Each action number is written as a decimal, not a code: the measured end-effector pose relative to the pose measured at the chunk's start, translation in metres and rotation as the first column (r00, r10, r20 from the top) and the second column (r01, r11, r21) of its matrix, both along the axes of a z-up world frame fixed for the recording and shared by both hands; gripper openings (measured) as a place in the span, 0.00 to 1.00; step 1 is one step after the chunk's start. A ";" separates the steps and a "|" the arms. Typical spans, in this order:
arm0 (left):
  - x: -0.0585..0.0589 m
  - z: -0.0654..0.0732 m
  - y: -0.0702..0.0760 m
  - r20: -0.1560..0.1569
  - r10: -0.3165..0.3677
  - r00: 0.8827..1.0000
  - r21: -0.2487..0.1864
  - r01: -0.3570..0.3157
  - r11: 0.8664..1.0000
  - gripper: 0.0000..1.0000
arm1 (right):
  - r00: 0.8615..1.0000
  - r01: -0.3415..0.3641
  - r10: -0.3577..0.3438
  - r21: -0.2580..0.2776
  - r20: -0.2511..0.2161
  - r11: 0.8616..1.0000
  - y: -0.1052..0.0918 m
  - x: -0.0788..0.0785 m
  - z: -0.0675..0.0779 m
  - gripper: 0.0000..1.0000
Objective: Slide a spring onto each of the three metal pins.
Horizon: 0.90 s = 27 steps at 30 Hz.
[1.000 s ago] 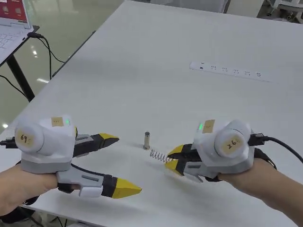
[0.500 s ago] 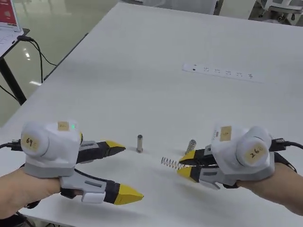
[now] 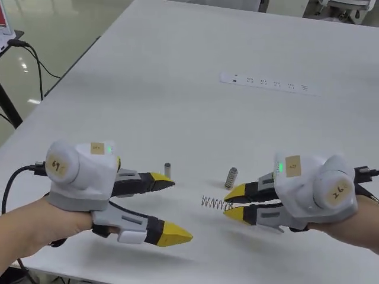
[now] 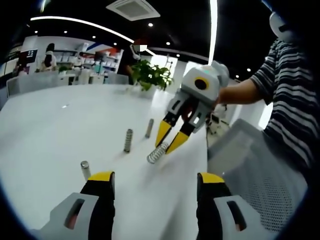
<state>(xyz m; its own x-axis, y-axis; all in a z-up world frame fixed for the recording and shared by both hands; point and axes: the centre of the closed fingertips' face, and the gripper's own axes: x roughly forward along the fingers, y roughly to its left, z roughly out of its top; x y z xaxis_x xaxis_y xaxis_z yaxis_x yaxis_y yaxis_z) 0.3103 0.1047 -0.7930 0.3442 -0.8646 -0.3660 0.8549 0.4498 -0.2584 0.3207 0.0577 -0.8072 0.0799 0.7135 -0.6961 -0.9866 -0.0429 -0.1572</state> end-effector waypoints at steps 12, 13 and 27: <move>0.007 0.004 -0.021 0.027 -0.050 0.998 -0.018 0.051 0.999 0.44 | 0.999 -0.031 0.031 0.010 0.012 0.999 0.000 -0.005 0.006 0.07; 0.007 0.003 -0.023 0.029 -0.054 0.998 -0.014 0.055 0.998 0.43 | 0.999 -0.033 0.033 0.011 0.018 0.999 0.000 -0.005 0.006 0.07; 0.005 0.006 -0.042 0.036 -0.113 0.993 -0.040 0.115 0.993 0.21 | 0.999 -0.051 0.051 0.022 0.007 0.998 -0.003 -0.012 0.009 0.07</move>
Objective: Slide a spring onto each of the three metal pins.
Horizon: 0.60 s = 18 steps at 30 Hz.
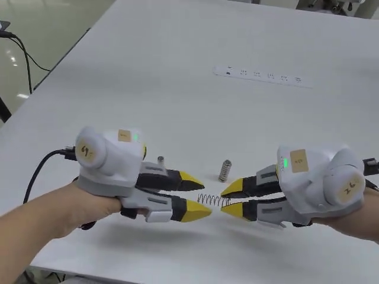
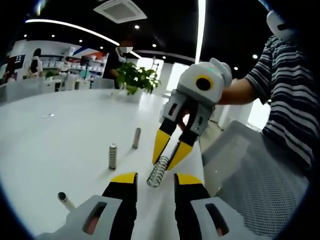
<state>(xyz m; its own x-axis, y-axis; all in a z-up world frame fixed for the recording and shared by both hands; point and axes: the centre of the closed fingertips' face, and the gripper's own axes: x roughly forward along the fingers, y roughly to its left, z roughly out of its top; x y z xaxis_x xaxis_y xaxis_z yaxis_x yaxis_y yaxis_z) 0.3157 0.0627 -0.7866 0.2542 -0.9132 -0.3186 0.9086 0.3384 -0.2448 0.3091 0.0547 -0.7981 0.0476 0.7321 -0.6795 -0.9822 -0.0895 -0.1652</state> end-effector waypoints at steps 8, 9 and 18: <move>0.001 0.000 -0.003 0.006 -0.005 1.000 -0.003 0.005 1.000 0.13 | 1.000 0.000 0.000 0.019 -0.001 1.000 0.002 -0.001 0.006 0.07; 0.001 0.001 -0.003 0.008 -0.008 1.000 -0.004 0.008 1.000 0.11 | 1.000 0.000 0.000 0.019 -0.002 1.000 0.002 -0.001 0.006 0.07; -0.002 0.002 -0.006 0.028 -0.027 0.999 -0.008 0.027 1.000 0.05 | 1.000 0.003 -0.003 0.022 -0.012 1.000 0.000 -0.002 0.006 0.07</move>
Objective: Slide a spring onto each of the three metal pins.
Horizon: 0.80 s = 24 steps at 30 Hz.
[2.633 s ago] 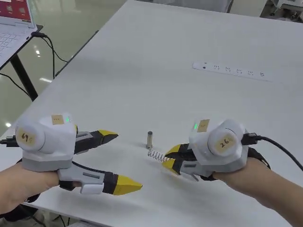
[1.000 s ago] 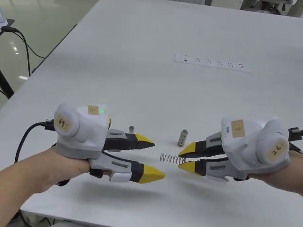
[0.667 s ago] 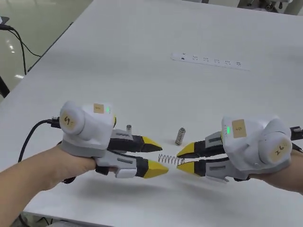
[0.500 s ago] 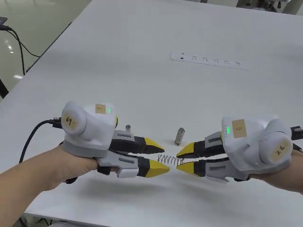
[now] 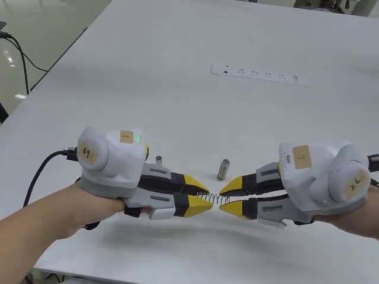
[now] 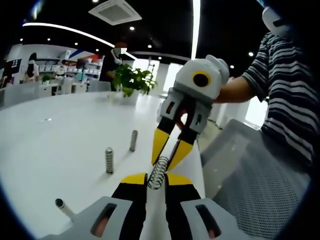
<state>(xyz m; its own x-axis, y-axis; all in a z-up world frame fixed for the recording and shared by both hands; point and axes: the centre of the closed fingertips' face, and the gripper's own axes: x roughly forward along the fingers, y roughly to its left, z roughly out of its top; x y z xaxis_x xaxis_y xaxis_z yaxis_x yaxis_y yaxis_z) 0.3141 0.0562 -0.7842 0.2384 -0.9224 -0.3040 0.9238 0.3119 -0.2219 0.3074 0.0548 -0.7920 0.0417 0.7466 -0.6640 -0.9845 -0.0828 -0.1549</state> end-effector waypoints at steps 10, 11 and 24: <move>-0.004 0.003 -0.002 0.012 -0.038 0.999 0.000 0.038 0.999 0.03 | 0.998 0.033 -0.033 0.010 -0.049 0.999 -0.002 -0.001 -0.001 0.08; -0.006 0.004 -0.003 0.005 -0.051 0.999 -0.010 0.051 0.999 0.02 | 0.998 0.046 -0.046 0.003 -0.040 0.999 -0.003 0.001 -0.002 0.09; -0.005 0.004 -0.006 0.006 -0.072 0.997 0.001 0.072 0.997 0.02 | 0.992 0.083 -0.082 0.006 -0.092 0.997 -0.008 0.001 -0.006 0.09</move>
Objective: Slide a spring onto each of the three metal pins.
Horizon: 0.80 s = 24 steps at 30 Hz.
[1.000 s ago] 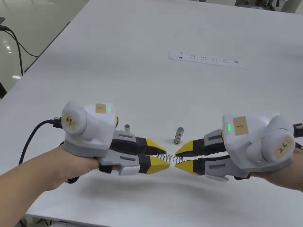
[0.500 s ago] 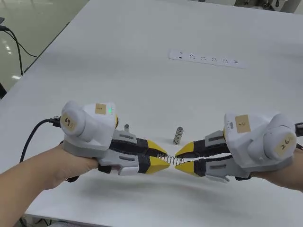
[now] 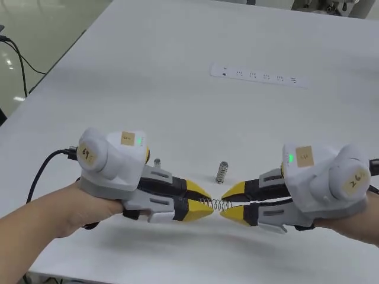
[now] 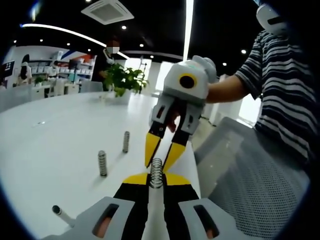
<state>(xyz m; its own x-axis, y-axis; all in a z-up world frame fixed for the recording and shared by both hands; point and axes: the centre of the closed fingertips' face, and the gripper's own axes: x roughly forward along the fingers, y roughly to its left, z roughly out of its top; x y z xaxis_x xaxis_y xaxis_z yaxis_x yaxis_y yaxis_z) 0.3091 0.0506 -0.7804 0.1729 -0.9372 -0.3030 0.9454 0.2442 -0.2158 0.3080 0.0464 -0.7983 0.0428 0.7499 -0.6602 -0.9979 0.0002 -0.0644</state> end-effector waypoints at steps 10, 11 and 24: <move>-0.003 -0.001 0.001 -0.004 -0.018 1.000 0.010 0.018 1.000 0.02 | 1.000 -0.013 0.013 0.004 -0.007 1.000 -0.001 -0.004 -0.002 0.09; -0.003 -0.001 0.001 -0.005 -0.019 1.000 0.011 0.019 1.000 0.02 | 1.000 -0.016 0.016 0.003 -0.007 1.000 -0.001 -0.004 -0.002 0.08; -0.002 -0.007 0.005 0.004 -0.022 1.000 0.037 0.022 0.999 0.02 | 0.999 -0.016 0.016 0.000 0.032 1.000 0.000 -0.003 0.008 0.06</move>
